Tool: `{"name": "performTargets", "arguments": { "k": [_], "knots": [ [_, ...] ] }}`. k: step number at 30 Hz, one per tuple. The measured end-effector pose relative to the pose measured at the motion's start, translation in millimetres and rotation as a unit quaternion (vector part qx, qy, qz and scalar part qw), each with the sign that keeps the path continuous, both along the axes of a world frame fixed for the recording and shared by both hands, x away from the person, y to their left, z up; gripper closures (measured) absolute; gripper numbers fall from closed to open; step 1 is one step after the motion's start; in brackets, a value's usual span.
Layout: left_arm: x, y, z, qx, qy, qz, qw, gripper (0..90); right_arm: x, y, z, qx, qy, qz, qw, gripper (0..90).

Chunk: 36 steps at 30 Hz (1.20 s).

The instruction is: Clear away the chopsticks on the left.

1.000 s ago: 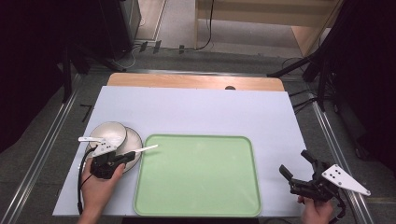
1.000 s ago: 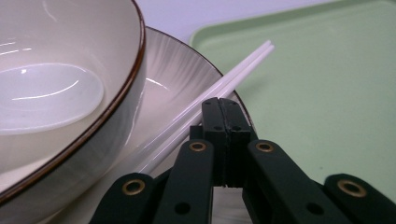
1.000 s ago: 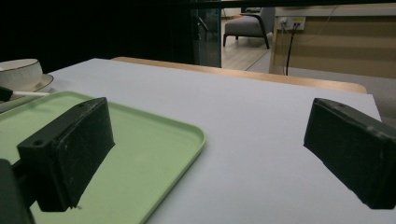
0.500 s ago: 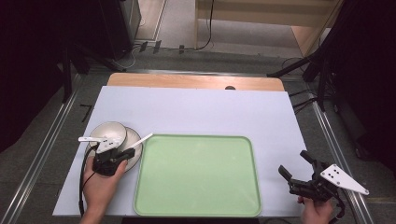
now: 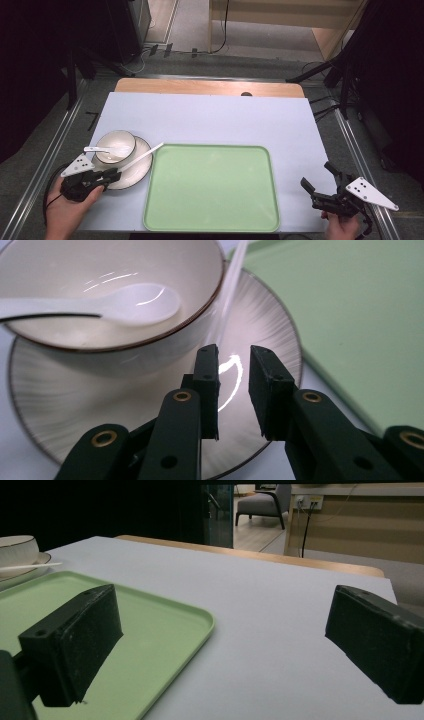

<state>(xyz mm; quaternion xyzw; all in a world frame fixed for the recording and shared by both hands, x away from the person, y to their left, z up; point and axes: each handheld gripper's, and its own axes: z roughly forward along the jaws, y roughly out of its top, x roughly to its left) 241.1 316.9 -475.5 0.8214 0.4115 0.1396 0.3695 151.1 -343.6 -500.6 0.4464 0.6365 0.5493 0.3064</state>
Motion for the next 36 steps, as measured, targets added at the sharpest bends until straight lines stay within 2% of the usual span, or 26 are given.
{"name": "performTargets", "arguments": {
  "k": [5,7,11,17,24,29,33,36],
  "knots": [
    [0.8,0.1,-1.1,0.015,0.002,0.004,0.9999,75.1,1.1,4.2,0.7,-0.003,-0.001,0.002,1.0000,1.9],
    [1.5,-0.5,-1.8,0.025,-0.003,0.016,0.9996,74.5,1.2,5.0,0.7,-0.004,-0.001,0.002,1.0000,1.9],
    [2.9,-0.3,-3.2,0.018,0.009,0.009,0.9998,74.5,1.0,5.6,0.9,-0.006,-0.002,0.003,1.0000,1.9],
    [3.7,-6.5,-6.2,0.036,0.022,0.002,0.9991,74.8,0.2,4.2,1.0,-0.007,-0.003,0.003,1.0000,1.8],
    [9.7,-19.7,-10.2,0.067,0.041,-0.015,0.9968,75.6,-0.3,3.4,1.5,-0.007,-0.005,0.001,1.0000,1.9],
    [19.3,-26.8,-16.8,0.090,0.071,-0.028,0.9930,76.4,-0.2,4.4,1.6,-0.009,-0.004,0.002,0.9999,1.9],
    [21.6,-27.7,-17.8,0.090,0.078,-0.029,0.9924,78.7,-0.4,4.4,1.4,-0.010,-0.003,0.003,0.9999,1.8],
    [22.2,-27.6,-17.7,0.087,0.082,-0.035,0.9921,84.3,-0.2,4.0,1.2,-0.009,-0.003,0.002,1.0000,1.9]
  ]
}}
